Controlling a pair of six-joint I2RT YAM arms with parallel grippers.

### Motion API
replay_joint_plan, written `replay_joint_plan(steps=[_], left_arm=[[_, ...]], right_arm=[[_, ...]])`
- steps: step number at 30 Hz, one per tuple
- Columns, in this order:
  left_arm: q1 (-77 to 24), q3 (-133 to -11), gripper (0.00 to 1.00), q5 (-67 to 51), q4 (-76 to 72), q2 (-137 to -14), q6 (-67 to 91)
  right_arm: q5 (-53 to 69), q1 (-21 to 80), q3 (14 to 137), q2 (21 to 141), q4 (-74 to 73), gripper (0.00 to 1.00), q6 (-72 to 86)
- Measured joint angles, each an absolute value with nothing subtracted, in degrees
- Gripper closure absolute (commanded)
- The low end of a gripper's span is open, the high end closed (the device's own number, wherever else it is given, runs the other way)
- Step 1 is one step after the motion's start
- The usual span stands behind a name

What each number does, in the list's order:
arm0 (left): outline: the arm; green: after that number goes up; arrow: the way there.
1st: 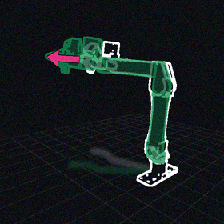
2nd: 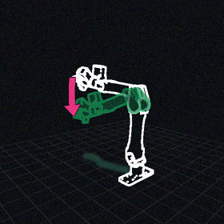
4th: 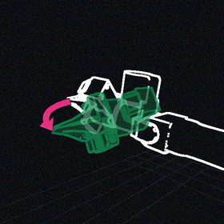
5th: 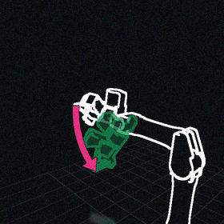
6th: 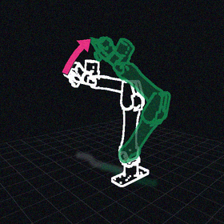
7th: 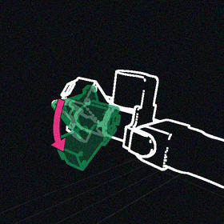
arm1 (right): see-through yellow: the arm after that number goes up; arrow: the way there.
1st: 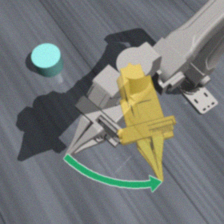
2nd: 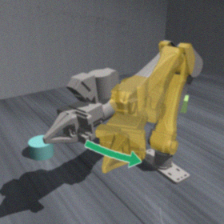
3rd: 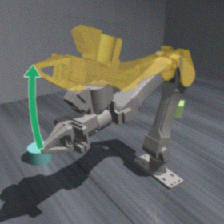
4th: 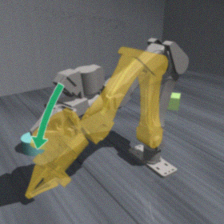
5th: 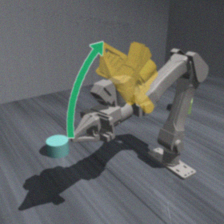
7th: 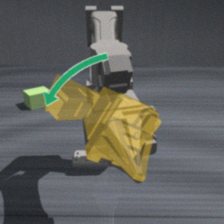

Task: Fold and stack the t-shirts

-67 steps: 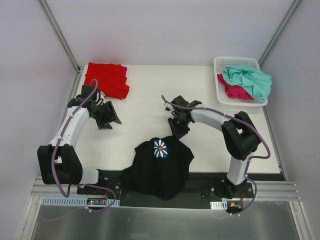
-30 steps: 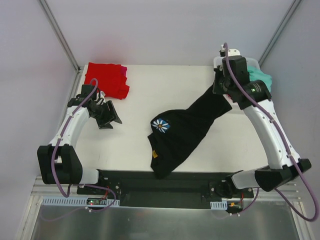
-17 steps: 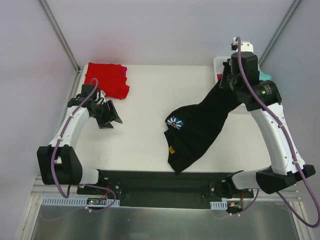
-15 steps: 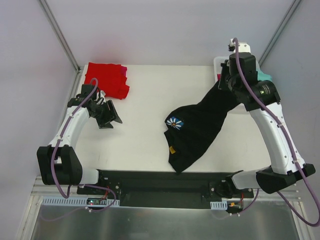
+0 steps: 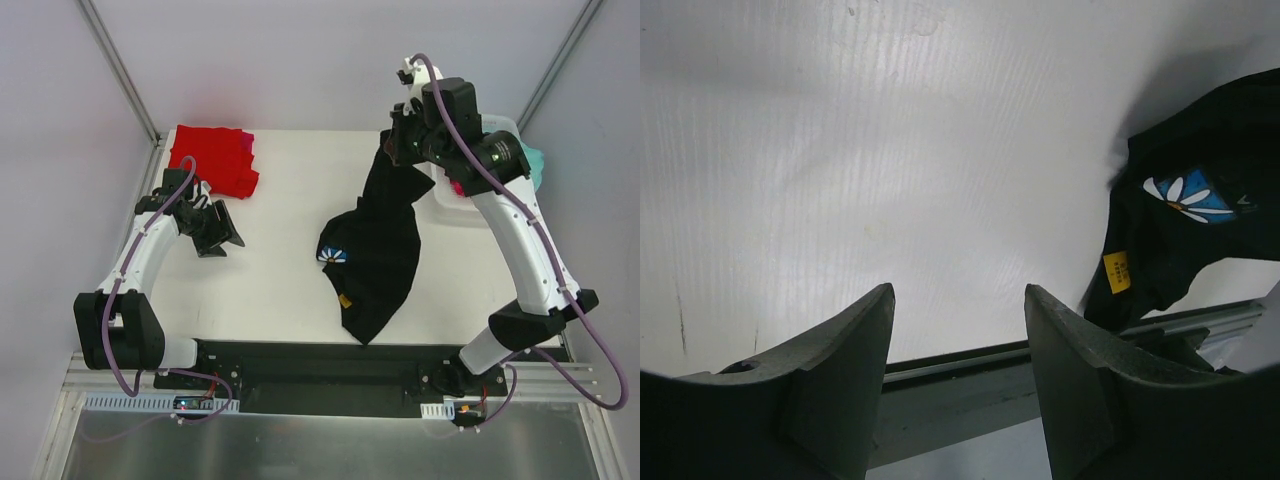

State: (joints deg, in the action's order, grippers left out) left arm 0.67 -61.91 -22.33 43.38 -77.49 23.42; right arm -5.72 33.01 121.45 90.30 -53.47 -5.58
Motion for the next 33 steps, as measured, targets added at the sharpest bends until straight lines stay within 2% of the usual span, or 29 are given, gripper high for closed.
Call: replay_joint_plan(steps=[4,11,14,21,26,30,33], left_arm=[[0.67,-61.91,0.45,-22.33,43.38,-77.49,23.42],[0.67,-61.91,0.45,-22.37,43.42,-77.49,23.42],[0.69,-61.91,0.45,-22.46,43.42,-77.49,23.42],[0.69,-61.91,0.45,-22.46,43.57,-77.49,23.40],[0.67,-61.91,0.45,-22.46,43.77,-77.49,23.40],[0.67,-61.91,0.45,-22.48,43.79,-77.49,23.40],[0.69,-61.91,0.45,-22.50,43.79,-77.49,23.40]], right_arm=[[-10.26,29.23,122.54,90.65,-55.48,0.99,-5.58],[-20.97,12.01,117.78,86.17,-58.04,0.99,-4.34],[-26.11,8.51,116.97,83.37,-58.74,0.99,-3.88],[-39.51,8.34,115.85,77.73,-58.46,0.99,-2.76],[-46.50,8.51,106.96,71.24,-53.34,0.99,-2.70],[-44.86,10.11,106.08,68.84,-51.18,0.99,-3.73],[-37.32,16.34,107.79,70.22,-51.07,0.99,-5.89]])
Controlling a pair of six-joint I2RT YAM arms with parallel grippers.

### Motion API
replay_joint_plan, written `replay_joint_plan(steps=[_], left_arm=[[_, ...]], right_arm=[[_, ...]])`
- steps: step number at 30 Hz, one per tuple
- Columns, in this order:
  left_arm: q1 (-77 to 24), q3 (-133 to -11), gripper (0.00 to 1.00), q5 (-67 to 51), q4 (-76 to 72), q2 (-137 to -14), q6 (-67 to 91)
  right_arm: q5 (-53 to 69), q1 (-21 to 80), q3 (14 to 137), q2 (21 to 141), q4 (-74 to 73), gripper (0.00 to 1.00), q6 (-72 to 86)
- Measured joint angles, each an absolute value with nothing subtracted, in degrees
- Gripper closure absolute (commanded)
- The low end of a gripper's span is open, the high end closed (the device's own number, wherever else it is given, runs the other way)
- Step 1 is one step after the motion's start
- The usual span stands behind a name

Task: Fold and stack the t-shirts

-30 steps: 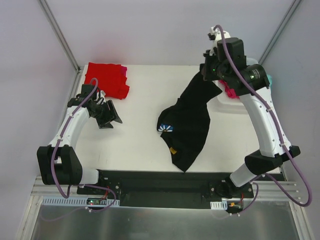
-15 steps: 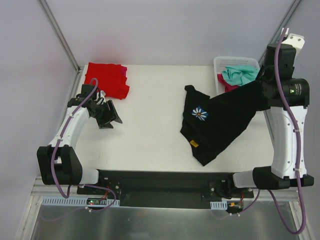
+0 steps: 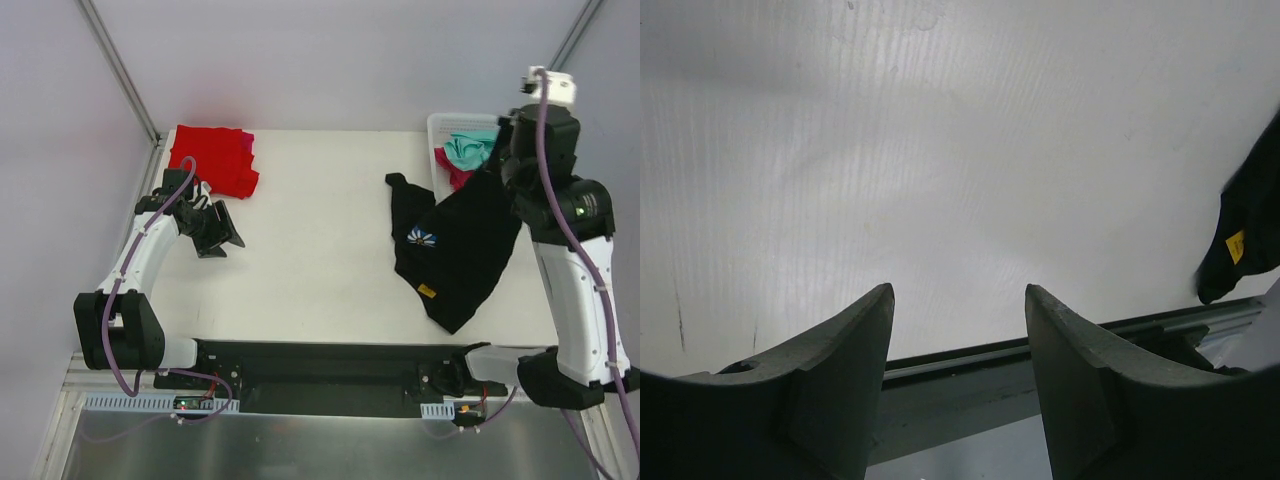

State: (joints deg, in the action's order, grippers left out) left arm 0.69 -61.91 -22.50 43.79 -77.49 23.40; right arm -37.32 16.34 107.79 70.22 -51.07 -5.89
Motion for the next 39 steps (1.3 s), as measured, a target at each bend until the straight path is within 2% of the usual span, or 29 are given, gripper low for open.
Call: replay_joint_plan(steps=[9,12,17,23,28,34,39], left_arm=[[0.67,-61.91,0.45,-22.50,43.77,-77.49,23.40],[0.67,-61.91,0.45,-22.50,43.75,-77.49,23.40],[0.67,-61.91,0.45,-22.50,43.75,-77.56,23.40],[0.67,-61.91,0.45,-22.50,43.72,-77.62,23.40],[0.67,-61.91,0.45,-22.52,43.66,-77.62,23.42],[0.67,-61.89,0.45,-22.52,43.48,-77.62,23.42],[0.67,-61.89,0.45,-22.52,43.35,-77.62,23.42]], right_arm=[[1.78,36.23,122.89,92.33,-60.86,0.99,-10.48],[10.70,40.93,126.34,98.08,-64.82,0.99,-11.46],[18.98,42.76,126.17,95.35,-65.58,0.99,-11.29],[23.33,35.83,124.22,82.89,-61.71,0.99,-9.45],[17.43,27.24,116.95,74.02,-59.57,0.99,-8.99],[-8.25,17.10,108.44,75.07,-59.99,0.99,-7.29],[-25.17,12.34,106.08,76.07,-60.40,0.99,-4.64]])
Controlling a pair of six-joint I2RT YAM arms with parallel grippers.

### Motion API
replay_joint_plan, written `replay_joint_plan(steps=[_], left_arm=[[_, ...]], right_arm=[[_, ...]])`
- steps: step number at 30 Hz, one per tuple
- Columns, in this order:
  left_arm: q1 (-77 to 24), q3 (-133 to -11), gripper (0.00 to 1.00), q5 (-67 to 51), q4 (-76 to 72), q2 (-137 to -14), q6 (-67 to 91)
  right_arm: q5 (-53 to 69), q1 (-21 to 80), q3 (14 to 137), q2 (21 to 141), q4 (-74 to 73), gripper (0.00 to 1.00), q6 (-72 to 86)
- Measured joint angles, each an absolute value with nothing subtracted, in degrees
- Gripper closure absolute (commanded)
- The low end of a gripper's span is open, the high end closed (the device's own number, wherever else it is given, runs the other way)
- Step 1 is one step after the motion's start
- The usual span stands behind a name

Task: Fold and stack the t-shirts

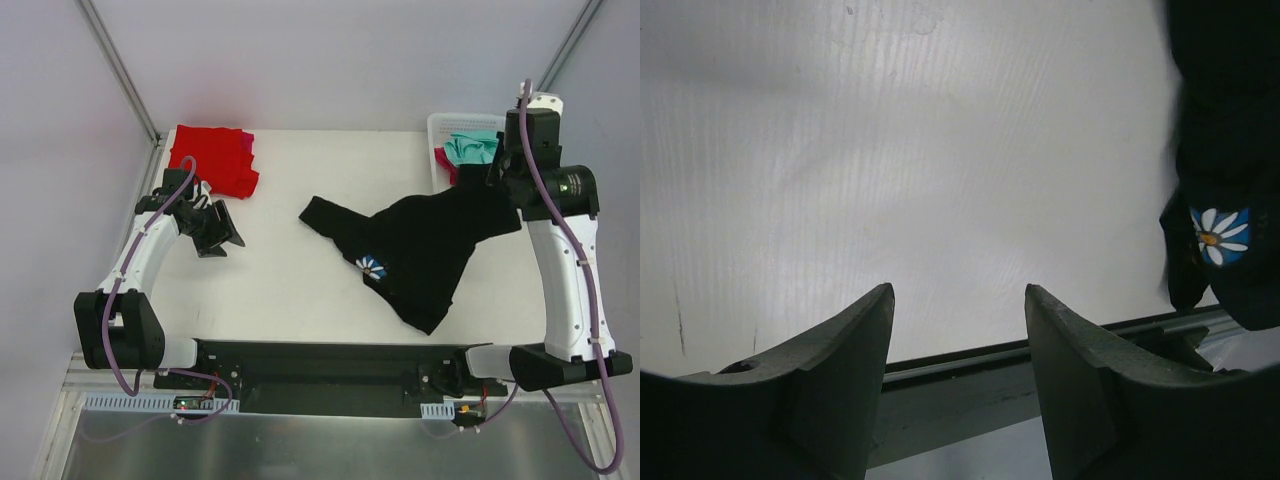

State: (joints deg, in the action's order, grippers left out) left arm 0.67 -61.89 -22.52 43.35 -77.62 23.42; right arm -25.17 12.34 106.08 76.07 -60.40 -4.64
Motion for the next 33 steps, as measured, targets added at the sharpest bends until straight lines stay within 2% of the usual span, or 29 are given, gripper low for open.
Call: replay_joint_plan(steps=[5,10,14,18,22,28,33], left_arm=[[0.67,-61.89,0.45,-22.52,43.31,-77.62,23.42],[0.67,-61.89,0.45,-22.52,43.29,-77.62,23.42],[0.67,-61.89,0.45,-22.52,43.27,-77.65,23.40],[0.69,-61.89,0.45,-22.52,43.24,-77.80,23.42],[0.67,-61.89,0.45,-22.52,43.20,-78.04,23.40],[0.67,-61.89,0.45,-22.50,43.18,-78.54,23.40],[0.69,-61.89,0.45,-22.50,43.11,-79.26,23.40]], right_arm=[[-33.85,11.97,107.11,73.30,-59.77,0.99,-3.57],[-31.99,12.12,106.48,70.98,-58.06,0.99,-3.11],[-13.54,14.04,105.80,71.83,-57.36,0.99,-4.32],[6.55,23.92,106.37,77.71,-57.34,0.99,-5.52],[20.43,34.81,108.62,85.27,-58.52,0.99,-5.85],[27.09,53.06,114.34,89.89,-61.73,0.99,-6.61],[26.98,58.35,114.28,81.21,-61.10,0.99,-5.54]])
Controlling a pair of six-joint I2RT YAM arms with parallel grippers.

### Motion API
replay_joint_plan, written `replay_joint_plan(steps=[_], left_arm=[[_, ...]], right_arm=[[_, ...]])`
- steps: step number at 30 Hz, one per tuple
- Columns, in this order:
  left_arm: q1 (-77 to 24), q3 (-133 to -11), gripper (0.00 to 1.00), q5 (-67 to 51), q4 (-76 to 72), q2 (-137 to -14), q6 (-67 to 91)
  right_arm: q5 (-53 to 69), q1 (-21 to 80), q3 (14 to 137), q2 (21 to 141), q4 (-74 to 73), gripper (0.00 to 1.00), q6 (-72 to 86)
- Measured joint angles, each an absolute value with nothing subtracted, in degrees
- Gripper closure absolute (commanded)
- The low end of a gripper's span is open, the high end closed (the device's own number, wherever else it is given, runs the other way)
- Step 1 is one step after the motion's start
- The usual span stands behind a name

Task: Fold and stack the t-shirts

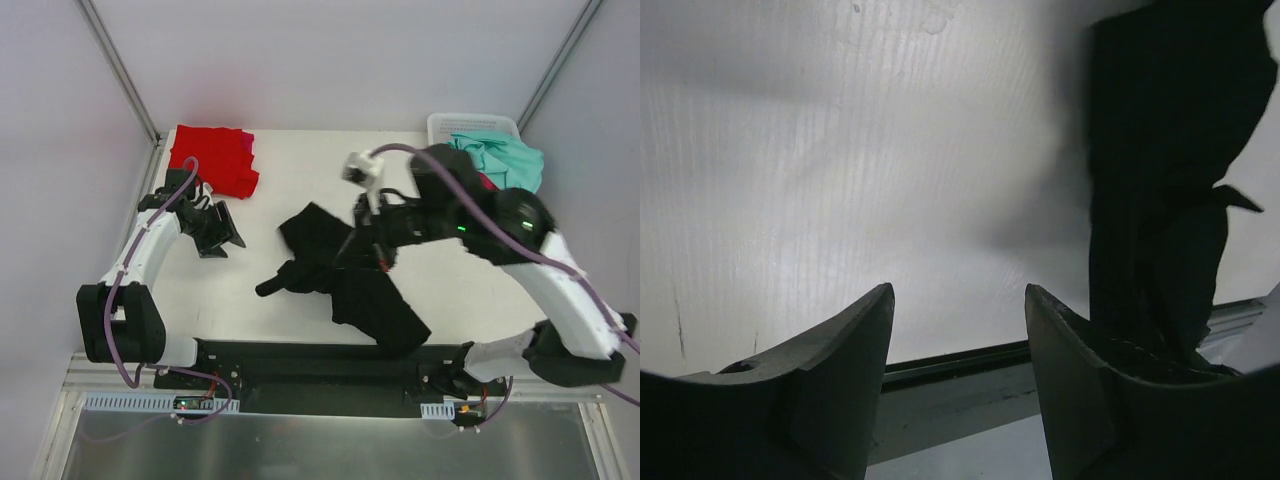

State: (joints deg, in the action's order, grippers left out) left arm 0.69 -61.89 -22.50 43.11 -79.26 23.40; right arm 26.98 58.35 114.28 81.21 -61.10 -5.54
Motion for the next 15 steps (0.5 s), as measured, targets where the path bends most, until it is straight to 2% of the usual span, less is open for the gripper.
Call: replay_joint_plan(steps=[3,8,11,15], left_arm=[[0.69,-61.89,0.45,-22.50,42.98,-79.94,23.40],[-0.93,-61.89,0.45,-22.31,42.30,-80.60,23.46],[-2.50,-61.91,0.45,-22.28,42.28,-80.99,23.55],[-3.46,-62.46,0.45,-22.11,42.28,-81.95,23.79]], right_arm=[[23.68,56.84,113.14,70.35,-58.81,0.99,-4.80],[10.57,56.18,113.71,52.53,-57.39,0.99,-4.80],[1.17,56.16,116.99,50.09,-59.09,0.99,-5.21],[-8.01,56.14,115.81,53.04,-61.80,0.99,-5.63]])
